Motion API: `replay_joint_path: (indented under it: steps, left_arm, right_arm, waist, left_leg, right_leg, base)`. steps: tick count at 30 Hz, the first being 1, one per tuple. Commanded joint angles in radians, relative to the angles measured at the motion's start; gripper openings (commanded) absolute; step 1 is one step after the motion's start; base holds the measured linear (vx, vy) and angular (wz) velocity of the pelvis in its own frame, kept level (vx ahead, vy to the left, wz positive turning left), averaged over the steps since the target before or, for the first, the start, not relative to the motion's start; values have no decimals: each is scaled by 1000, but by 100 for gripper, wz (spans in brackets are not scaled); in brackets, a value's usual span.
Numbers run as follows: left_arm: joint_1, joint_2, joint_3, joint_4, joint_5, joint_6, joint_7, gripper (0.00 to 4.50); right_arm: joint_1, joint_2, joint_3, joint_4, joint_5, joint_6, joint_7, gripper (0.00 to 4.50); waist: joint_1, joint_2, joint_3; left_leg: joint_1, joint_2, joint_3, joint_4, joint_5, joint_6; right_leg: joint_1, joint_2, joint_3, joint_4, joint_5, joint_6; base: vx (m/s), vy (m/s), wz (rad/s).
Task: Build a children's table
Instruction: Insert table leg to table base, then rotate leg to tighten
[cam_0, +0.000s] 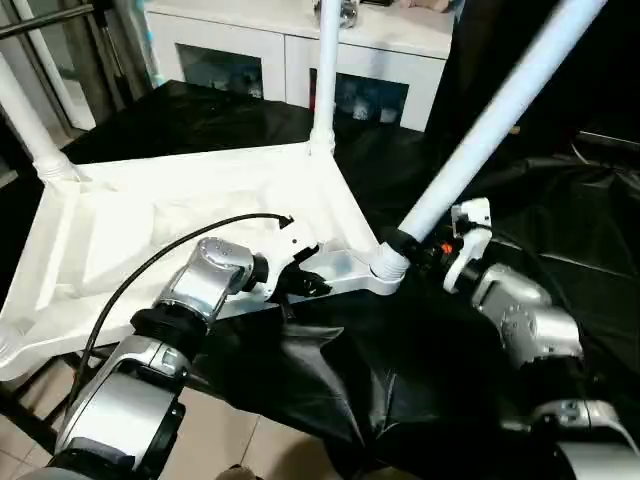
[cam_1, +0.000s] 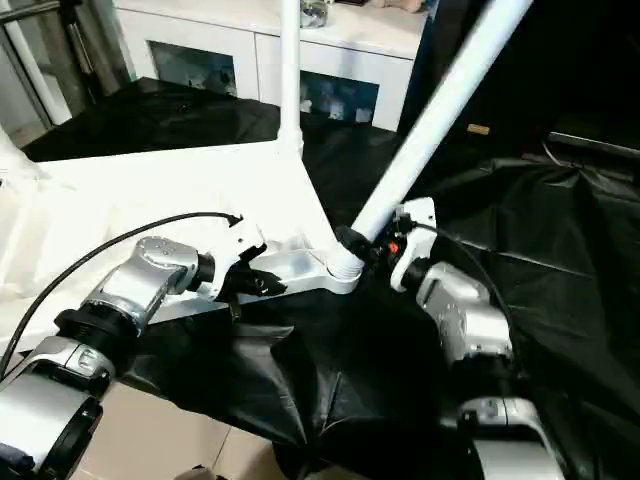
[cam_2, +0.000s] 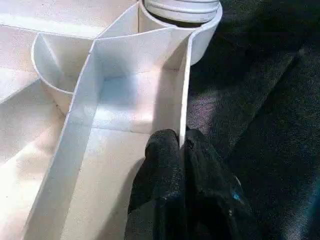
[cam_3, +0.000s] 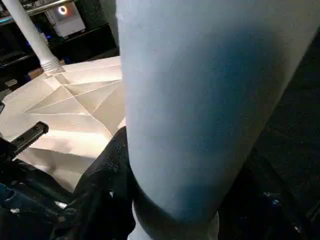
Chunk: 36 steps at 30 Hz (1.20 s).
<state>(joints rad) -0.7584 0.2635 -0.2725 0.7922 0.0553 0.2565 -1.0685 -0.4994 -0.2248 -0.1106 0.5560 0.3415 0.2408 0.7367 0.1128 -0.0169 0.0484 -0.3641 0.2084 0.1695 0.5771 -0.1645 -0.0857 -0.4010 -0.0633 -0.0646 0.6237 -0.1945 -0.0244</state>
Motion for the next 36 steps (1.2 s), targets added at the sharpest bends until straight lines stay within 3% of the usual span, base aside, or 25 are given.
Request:
replay_joint_path:
  steps: [1,7,8,10,15,24,28,36]
  left_arm:
    - [-22,15,75,20,-40,0,57,0]
    - [-16,18,62,8,-36,-11,33,0]
    - [-11,19,58,1,-35,-11,29,0]
    - [-6,21,54,-6,-34,-11,26,0]
    - [-1,24,54,-10,-34,-11,27,0]
    - [6,34,57,-22,-46,-46,-3,0]
    - [40,50,44,-100,-94,-76,-140,0]
    - [50,112,-3,-156,-101,-91,-313,0]
  right_arm:
    - [66,-10,18,26,-55,26,-29,186]
    - [57,-14,113,-27,-113,24,-11,186]
    - [46,-18,141,-24,-132,27,-2,186]
    - [31,-22,174,-14,-152,31,17,186]
    - [10,-30,219,4,-173,39,67,186]
    - [-1,-52,256,68,-186,7,183,186]
    - [-3,-67,268,83,-183,-29,259,186]
    - [11,-108,330,54,-178,-51,460,186]
  waist:
    - [5,5,-65]
    - [4,4,-62]
    - [3,-3,-63]
    - [1,1,-62]
    - [-3,-6,-60]
    - [-4,-13,-61]
    - [-3,-12,-61]
    - [2,-8,-60]
  left_leg:
    - [8,18,-2,-58,-178,26]
    - [7,16,-2,-61,-203,18]
    - [6,16,-3,-61,-198,18]
    - [7,16,-3,-62,-201,16]
    - [4,16,-3,-62,-201,22]
    - [4,17,-1,-61,-195,34]
    - [3,21,-2,-62,-189,41]
    - [8,26,-1,-66,-216,38]
  right_leg:
    - [60,-75,44,-80,-135,-199]
    - [58,-76,44,-88,-197,-178]
    - [59,-76,44,-87,-202,-174]
    - [57,-75,44,-88,-210,-173]
    - [57,-76,44,-89,-225,-167]
    - [56,-78,45,-88,-209,-174]
    - [57,-79,45,-85,-196,-178]
    - [52,-76,44,-85,-202,-191]
  base:
    - [0,0,0]
    - [0,0,0]
    - [0,0,0]
    - [0,0,0]
    - [0,0,0]
    - [0,0,0]
    - [0,0,0]
    - [0,0,0]
